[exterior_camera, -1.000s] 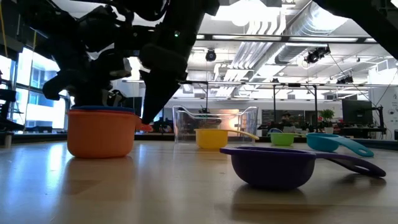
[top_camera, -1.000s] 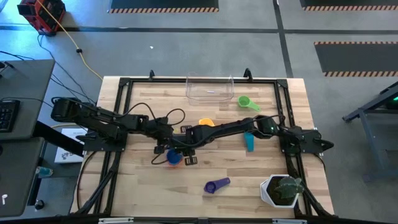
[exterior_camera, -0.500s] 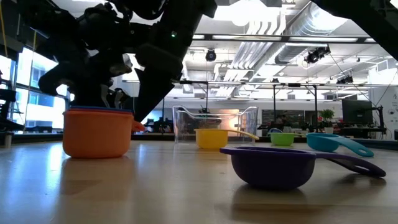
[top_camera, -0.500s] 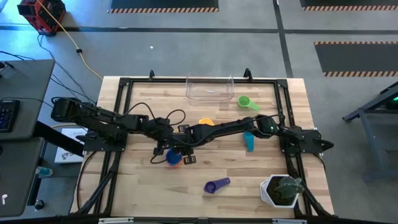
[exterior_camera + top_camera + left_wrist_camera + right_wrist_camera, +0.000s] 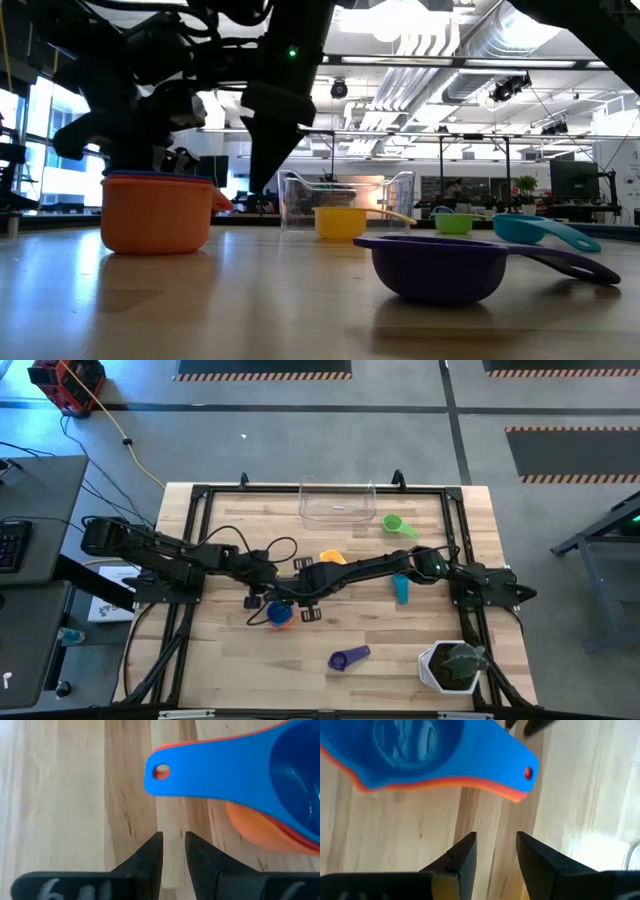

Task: Nest measuring cups in basket
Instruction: Stack the yellow measuring cup into the light blue measuring cup

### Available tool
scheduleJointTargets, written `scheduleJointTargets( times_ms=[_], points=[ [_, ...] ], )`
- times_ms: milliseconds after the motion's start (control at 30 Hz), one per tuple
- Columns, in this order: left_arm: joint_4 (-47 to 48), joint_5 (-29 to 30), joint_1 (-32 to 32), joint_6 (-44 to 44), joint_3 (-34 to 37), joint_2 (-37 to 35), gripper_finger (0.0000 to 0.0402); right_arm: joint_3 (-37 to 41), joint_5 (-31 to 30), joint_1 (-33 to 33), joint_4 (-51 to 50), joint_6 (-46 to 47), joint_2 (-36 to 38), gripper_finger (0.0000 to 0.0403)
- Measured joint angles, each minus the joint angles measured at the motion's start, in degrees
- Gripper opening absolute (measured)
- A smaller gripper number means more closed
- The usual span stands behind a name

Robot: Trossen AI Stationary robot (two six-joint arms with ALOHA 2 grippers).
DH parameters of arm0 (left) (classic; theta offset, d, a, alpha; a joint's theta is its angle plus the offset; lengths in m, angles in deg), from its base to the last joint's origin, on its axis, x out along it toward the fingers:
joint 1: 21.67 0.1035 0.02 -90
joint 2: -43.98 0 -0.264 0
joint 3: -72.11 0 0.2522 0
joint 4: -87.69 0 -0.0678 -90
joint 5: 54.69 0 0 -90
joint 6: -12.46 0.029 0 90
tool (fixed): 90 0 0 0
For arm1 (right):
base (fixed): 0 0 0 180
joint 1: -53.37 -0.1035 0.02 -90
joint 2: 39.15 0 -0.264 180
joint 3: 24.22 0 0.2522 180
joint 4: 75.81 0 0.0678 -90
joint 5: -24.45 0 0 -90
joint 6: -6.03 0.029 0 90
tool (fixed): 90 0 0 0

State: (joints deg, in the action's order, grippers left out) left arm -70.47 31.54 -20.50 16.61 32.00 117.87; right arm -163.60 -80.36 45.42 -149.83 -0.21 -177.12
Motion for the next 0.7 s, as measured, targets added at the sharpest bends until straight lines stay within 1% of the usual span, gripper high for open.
scheduleJointTargets(
  times_ms=[200,333,533,700],
  points=[
    [4.3,3.2,0.0,-2.6,0.0,-3.5,0.0074,1.0,-0.6,0.3,-5.0,0.2,0.0,0.013],
    [7.2,3.6,-0.1,-5.1,0.0,-7.1,0.0074,3.5,-1.3,0.9,-6.4,2.5,0.0,0.013],
    [15.0,3.6,-0.1,-10.7,0.0,-13.4,0.0074,11.1,-1.2,1.0,-5.9,5.3,1.9,0.013],
    [18.4,3.6,-0.1,-12.9,0.0,-17.7,0.0074,20.6,-1.3,0.7,-0.8,9.4,7.5,0.013]
  ],
)
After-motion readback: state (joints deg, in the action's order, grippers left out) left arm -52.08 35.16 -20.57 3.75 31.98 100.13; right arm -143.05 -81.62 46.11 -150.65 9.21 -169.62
